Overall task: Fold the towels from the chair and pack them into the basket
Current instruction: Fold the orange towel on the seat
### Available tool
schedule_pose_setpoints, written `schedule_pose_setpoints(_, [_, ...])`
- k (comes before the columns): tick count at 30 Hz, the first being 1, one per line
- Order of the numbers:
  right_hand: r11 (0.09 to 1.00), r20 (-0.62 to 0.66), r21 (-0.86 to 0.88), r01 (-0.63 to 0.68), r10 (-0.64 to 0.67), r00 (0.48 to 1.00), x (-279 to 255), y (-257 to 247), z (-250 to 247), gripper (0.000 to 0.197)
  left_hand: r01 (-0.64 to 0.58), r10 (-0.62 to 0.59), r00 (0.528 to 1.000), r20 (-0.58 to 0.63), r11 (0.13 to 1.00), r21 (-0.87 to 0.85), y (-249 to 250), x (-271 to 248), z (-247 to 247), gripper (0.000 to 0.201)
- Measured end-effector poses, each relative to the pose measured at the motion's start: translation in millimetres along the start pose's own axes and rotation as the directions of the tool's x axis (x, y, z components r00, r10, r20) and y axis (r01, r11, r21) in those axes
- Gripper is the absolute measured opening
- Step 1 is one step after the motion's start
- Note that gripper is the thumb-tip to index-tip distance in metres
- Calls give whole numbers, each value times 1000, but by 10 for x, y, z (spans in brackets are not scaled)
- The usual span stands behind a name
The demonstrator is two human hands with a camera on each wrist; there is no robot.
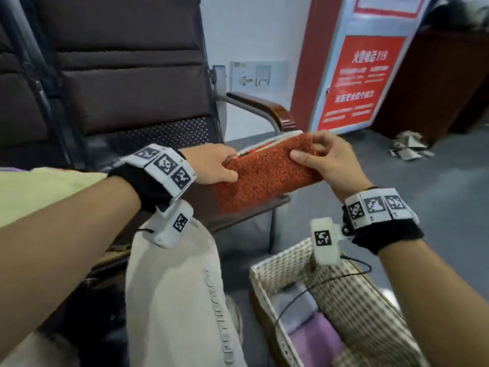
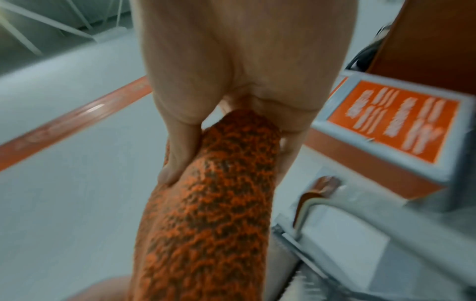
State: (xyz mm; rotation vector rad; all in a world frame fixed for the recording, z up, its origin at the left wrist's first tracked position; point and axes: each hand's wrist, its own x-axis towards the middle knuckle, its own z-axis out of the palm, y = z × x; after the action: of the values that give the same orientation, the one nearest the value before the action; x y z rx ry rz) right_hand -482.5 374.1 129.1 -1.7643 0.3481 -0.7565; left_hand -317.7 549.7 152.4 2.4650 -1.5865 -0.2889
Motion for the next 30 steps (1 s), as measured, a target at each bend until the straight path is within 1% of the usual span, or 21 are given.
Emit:
schedule_pose_setpoints(1, [1000, -35, -18, -22, 21, 999, -94, 141, -121, 38, -30, 29, 999, 38, 999, 19, 106, 101, 129, 14])
schedule_pose_setpoints(3, [994, -98, -63, -88, 82, 992, -340, 481, -428, 34, -91, 91, 987, 132, 996, -1, 356, 356, 526, 15])
schedule_pose_setpoints(6, [973, -103, -100, -208, 198, 975, -736, 1001, -734, 35, -140, 158, 938, 308, 987, -80, 591, 623, 1182, 18])
schedule_pose_setpoints(8, [949, -94, -120, -293, 283, 955, -1007, 1327, -835, 38, -120, 156, 905, 396, 986, -114, 661, 746, 1637, 15])
schedule_pose_setpoints(10, [919, -93, -157, -361, 350, 932, -1264, 1620, -891, 41, -81, 127, 894, 430, 989, -122, 705, 813, 2107, 23])
schedule_pose_setpoints(12, [874, -92, -241, -421, 411, 907, -1492, 1856, -928, 39, -74, 115, 880, 461, 992, -106, 767, 819, 2550, 27])
schedule_pose_setpoints(15, [787, -89, -388, -480, 486, 869, -1762, 2103, -990, 38, -88, 136, 831, 540, 990, -114, 886, 785, 3074, 28])
schedule_pose_setpoints(16, [749, -98, -436, -499, 512, 854, -1833, 2150, -1011, 38, -83, 138, 804, 578, 989, -119, 925, 766, 3203, 29])
schedule_pose_setpoints(17, [706, -110, -483, -517, 537, 836, -1892, 2182, -1036, 39, -86, 148, 766, 626, 988, -129, 962, 743, 3314, 32])
schedule_pose_setpoints(18, [665, -114, -525, -532, 564, 818, -1949, 2201, -1066, 39, -93, 170, 711, 683, 985, -149, 1000, 716, 3414, 36])
schedule_pose_setpoints(19, [626, -106, -561, -542, 594, 797, -2004, 2217, -1106, 38, -104, 198, 645, 738, 980, -172, 1046, 680, 3494, 38])
schedule_pose_setpoints(20, [587, -92, -596, -548, 628, 773, -2061, 2223, -1151, 36, -116, 229, 584, 779, 973, -199, 1093, 642, 3568, 40])
schedule_pose_setpoints(21, [543, -76, -635, -549, 664, 744, -2111, 2224, -1201, 34, -124, 259, 532, 806, 966, -228, 1140, 598, 3617, 39])
schedule_pose_setpoints(22, [498, -62, -676, -543, 696, 716, -2164, 2222, -1243, 33, -125, 286, 492, 822, 958, -258, 1186, 549, 3660, 39])
schedule_pose_setpoints(23, [453, -57, -715, -532, 721, 691, -2213, 2222, -1282, 33, -129, 316, 463, 828, 948, -290, 1238, 493, 3699, 38])
schedule_pose_setpoints(25, [364, -57, -784, -503, 765, 642, -2292, 2250, -1328, 35, -144, 364, 417, 833, 931, -335, 1348, 376, 3784, 40])
schedule_pose_setpoints(27, [280, -66, -828, -486, 811, 581, -2346, 2300, -1327, 39, -185, 377, 388, 841, 926, -330, 1455, 255, 3864, 39])
schedule_pose_setpoints(28, [241, -76, -845, -478, 830, 553, -2364, 2329, -1312, 41, -215, 371, 389, 843, 927, -308, 1493, 204, 3897, 38])
schedule_pose_setpoints(30, [164, -82, -889, -428, 862, 500, -2406, 2384, -1259, 40, -255, 340, 417, 843, 934, -251, 1530, 136, 3939, 36])
